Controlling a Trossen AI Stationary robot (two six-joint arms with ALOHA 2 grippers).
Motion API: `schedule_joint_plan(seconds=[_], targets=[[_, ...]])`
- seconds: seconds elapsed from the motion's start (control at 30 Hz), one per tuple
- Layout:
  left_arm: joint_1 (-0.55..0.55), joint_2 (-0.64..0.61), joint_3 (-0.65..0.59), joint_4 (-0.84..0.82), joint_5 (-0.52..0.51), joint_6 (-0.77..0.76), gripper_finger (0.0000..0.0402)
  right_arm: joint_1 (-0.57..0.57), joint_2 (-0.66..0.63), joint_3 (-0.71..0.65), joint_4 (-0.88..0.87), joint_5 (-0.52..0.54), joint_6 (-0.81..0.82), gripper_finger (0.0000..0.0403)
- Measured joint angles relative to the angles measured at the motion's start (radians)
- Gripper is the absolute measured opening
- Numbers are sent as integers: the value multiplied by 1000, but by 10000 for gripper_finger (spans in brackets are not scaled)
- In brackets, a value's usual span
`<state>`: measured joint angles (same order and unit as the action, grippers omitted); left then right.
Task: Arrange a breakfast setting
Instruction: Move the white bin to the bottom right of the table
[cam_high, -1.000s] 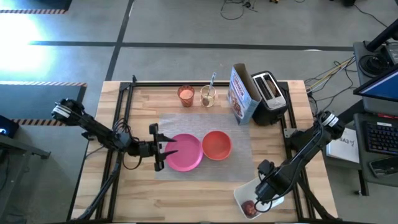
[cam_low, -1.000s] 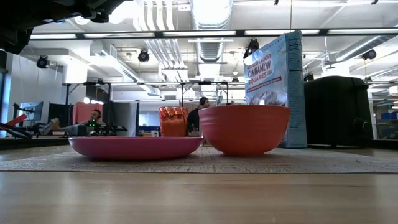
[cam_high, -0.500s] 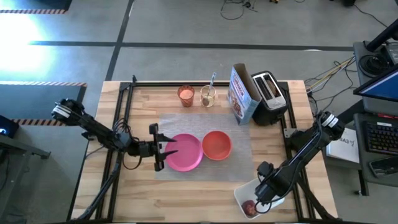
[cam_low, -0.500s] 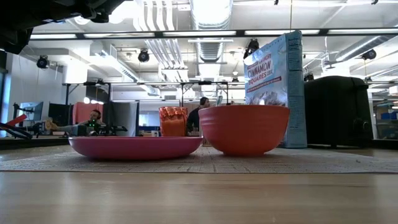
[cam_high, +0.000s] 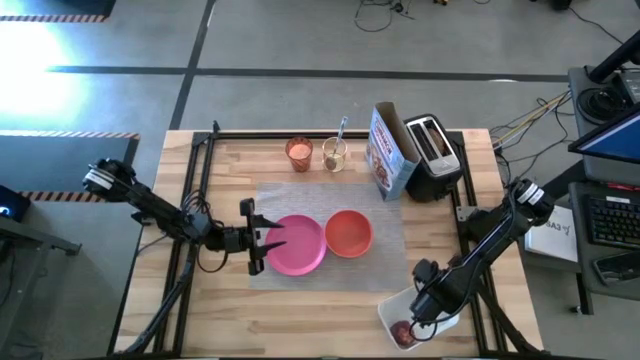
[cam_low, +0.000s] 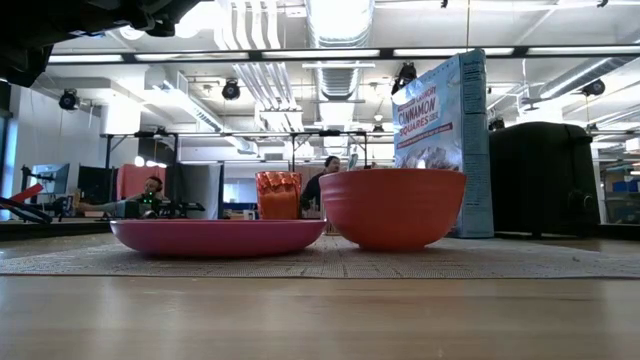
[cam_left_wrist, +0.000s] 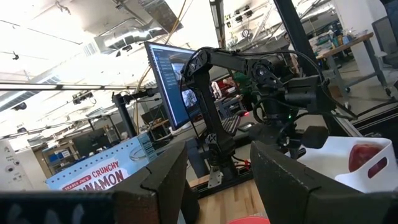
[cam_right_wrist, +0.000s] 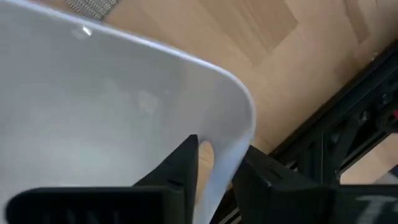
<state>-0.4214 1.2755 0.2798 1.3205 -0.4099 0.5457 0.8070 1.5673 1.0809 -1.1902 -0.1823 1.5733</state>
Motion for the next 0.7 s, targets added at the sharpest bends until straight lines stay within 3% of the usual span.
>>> schedule_joint_plan(seconds=[0.17,0.5,0.7], targets=[[0,0,0,0,0,0,162,-1,-2,1,-1,3,-152,16],[0,0,0,0,0,0,162,-2,-2,0,-99,7,-782,9],[0,0,0,1,0,16,162,-4,-2,0,-174,16,-917,9]])
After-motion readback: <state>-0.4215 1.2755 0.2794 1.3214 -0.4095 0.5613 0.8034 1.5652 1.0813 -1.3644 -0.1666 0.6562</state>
